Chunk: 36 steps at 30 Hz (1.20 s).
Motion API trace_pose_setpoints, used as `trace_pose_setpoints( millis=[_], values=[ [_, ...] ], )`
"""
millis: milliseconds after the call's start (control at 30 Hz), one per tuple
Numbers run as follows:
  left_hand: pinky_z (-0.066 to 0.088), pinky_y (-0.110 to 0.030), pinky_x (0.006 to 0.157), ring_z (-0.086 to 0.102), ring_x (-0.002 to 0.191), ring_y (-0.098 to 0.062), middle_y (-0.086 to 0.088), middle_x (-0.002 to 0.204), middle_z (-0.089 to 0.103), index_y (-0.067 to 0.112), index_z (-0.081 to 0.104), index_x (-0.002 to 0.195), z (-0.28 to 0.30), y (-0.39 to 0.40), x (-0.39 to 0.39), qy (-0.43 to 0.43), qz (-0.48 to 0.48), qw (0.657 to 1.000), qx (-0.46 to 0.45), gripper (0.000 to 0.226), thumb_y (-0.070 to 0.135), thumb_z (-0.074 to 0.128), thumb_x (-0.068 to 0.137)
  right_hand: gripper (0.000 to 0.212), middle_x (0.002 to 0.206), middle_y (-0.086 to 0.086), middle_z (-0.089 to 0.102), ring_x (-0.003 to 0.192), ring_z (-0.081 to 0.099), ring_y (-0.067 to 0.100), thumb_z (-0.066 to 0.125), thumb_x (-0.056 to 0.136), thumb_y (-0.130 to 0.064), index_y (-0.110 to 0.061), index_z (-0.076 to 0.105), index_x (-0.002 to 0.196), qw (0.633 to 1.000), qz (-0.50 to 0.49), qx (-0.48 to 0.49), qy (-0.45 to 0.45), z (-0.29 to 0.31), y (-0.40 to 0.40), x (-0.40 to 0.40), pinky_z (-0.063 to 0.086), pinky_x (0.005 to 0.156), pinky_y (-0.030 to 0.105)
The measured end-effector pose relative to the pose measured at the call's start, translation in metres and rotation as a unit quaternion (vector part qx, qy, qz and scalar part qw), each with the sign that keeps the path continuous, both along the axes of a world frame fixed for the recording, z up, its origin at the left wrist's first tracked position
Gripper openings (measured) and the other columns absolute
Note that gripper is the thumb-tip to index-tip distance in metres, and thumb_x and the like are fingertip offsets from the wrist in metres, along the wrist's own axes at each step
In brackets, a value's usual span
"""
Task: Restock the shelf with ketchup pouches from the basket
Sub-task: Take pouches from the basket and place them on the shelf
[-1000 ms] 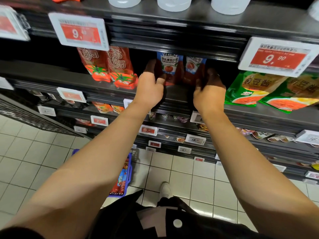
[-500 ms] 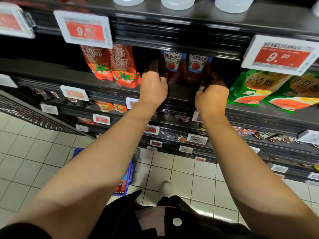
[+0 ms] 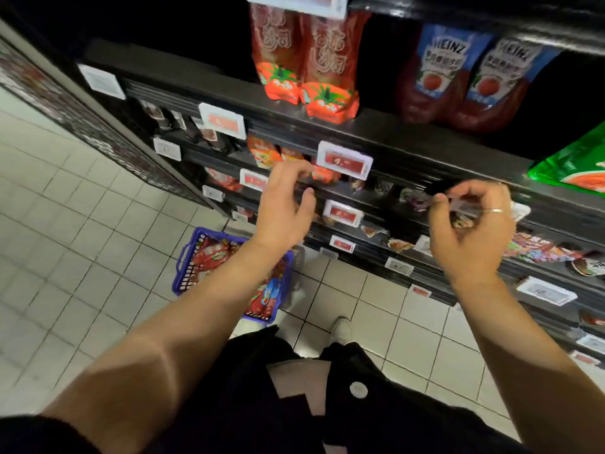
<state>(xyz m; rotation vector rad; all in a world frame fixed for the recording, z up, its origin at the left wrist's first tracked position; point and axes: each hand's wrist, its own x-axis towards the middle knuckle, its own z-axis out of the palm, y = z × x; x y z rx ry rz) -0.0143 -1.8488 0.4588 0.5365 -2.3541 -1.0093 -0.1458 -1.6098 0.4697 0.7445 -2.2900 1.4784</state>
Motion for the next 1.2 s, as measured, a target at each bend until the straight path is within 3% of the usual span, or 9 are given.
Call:
trace_pose_setpoints(
  millis=[67, 200, 300, 433, 500, 633, 800, 1000, 1200],
  values=[
    [0.049, -0.026, 0.084, 0.055, 0.096, -0.014, 0.000, 0.107, 0.054, 0.019, 0.055, 0.111, -0.021, -0.025, 0.035, -0.052, 0.065, 0.996, 0.023, 0.030, 0.003, 0.056, 0.086, 0.006, 0.093, -0.026, 0.050, 0.083, 0.054, 0.017, 0.061, 0.095, -0.031, -0.030, 0.055, 0.095, 0.999, 0.043, 0.009, -0.012, -0.015, -0.012, 0.015, 0.045, 0.073, 0.034],
    [0.050, -0.040, 0.089, 0.058, 0.093, -0.017, -0.003, 0.101, 0.061, 0.014, 0.061, 0.105, -0.062, -0.075, 0.112, -0.208, 0.167, 0.961, 0.079, 0.021, 0.002, 0.058, 0.088, 0.012, 0.091, -0.007, 0.056, 0.082, 0.053, 0.016, 0.065, 0.090, -0.027, -0.029, 0.053, 0.090, 0.971, 0.130, 0.133, -0.149, -0.054, -0.051, 0.059, 0.047, 0.073, 0.036],
    [0.049, -0.042, 0.084, 0.059, 0.085, -0.021, -0.003, 0.083, 0.064, 0.000, 0.065, 0.105, -0.090, -0.105, 0.172, -0.308, 0.188, 0.920, 0.153, 0.016, -0.003, 0.060, 0.090, 0.018, 0.107, 0.000, 0.063, 0.097, 0.059, 0.022, 0.060, 0.095, -0.030, -0.020, 0.059, 0.111, 0.864, 0.205, 0.408, -0.211, -0.092, -0.086, 0.093, 0.048, 0.089, 0.038],
    [0.044, -0.025, 0.082, 0.063, 0.113, -0.034, -0.018, 0.120, 0.068, 0.000, 0.064, 0.125, -0.125, -0.133, 0.240, -0.448, 0.160, 0.832, 0.287, 0.034, 0.014, 0.065, 0.094, 0.020, 0.105, 0.005, 0.069, 0.096, 0.065, 0.024, 0.072, 0.088, -0.026, -0.016, 0.066, 0.105, 0.706, 0.253, 0.447, -0.486, -0.125, -0.122, 0.138, 0.053, 0.088, 0.039],
    [0.043, -0.030, 0.088, 0.059, 0.119, -0.035, -0.020, 0.128, 0.064, 0.000, 0.062, 0.126, -0.145, -0.147, 0.263, -0.480, 0.120, 0.822, 0.280, 0.033, 0.018, 0.057, 0.099, 0.014, 0.100, 0.005, 0.071, 0.093, 0.069, 0.024, 0.070, 0.087, -0.025, -0.021, 0.067, 0.100, 0.670, 0.196, 0.442, -0.563, -0.141, -0.137, 0.164, 0.059, 0.079, 0.040],
    [0.042, -0.035, 0.098, 0.054, 0.124, -0.035, -0.014, 0.138, 0.058, 0.008, 0.059, 0.129, -0.179, -0.166, 0.299, -0.554, 0.043, 0.802, 0.221, 0.031, 0.017, 0.047, 0.101, 0.015, 0.103, 0.006, 0.072, 0.093, 0.072, 0.021, 0.069, 0.086, -0.024, -0.022, 0.068, 0.100, 0.637, 0.114, 0.408, -0.644, -0.170, -0.166, 0.212, 0.063, 0.078, 0.044],
    [0.047, -0.035, 0.089, 0.060, 0.111, -0.033, -0.013, 0.123, 0.064, 0.012, 0.061, 0.121, -0.216, -0.182, 0.316, -0.569, 0.032, 0.778, 0.263, 0.028, 0.015, 0.053, 0.094, 0.017, 0.105, 0.010, 0.071, 0.092, 0.071, 0.025, 0.065, 0.086, -0.019, -0.017, 0.065, 0.103, 0.625, 0.071, 0.384, -0.676, -0.208, -0.207, 0.260, 0.062, 0.080, 0.046],
    [0.043, -0.041, 0.106, 0.049, 0.130, -0.036, -0.015, 0.141, 0.054, 0.016, 0.045, 0.143, -0.292, -0.172, 0.312, -0.571, -0.034, 0.774, 0.271, 0.054, 0.022, 0.057, 0.090, 0.032, 0.108, 0.011, 0.070, 0.099, 0.068, 0.034, 0.066, 0.085, -0.020, -0.014, 0.062, 0.116, 0.660, 0.093, 0.427, -0.611, -0.287, -0.234, 0.268, 0.057, 0.087, 0.050],
    [0.043, -0.042, 0.106, 0.050, 0.128, -0.037, -0.018, 0.140, 0.051, 0.015, 0.032, 0.150, -0.412, -0.140, 0.292, -0.584, -0.076, 0.759, 0.277, 0.066, 0.024, 0.063, 0.092, 0.055, 0.127, 0.000, 0.060, 0.111, 0.060, 0.022, 0.075, 0.083, -0.030, -0.017, 0.054, 0.132, 0.680, 0.176, 0.491, -0.515, -0.409, -0.249, 0.240, 0.043, 0.086, 0.028]
  ],
)
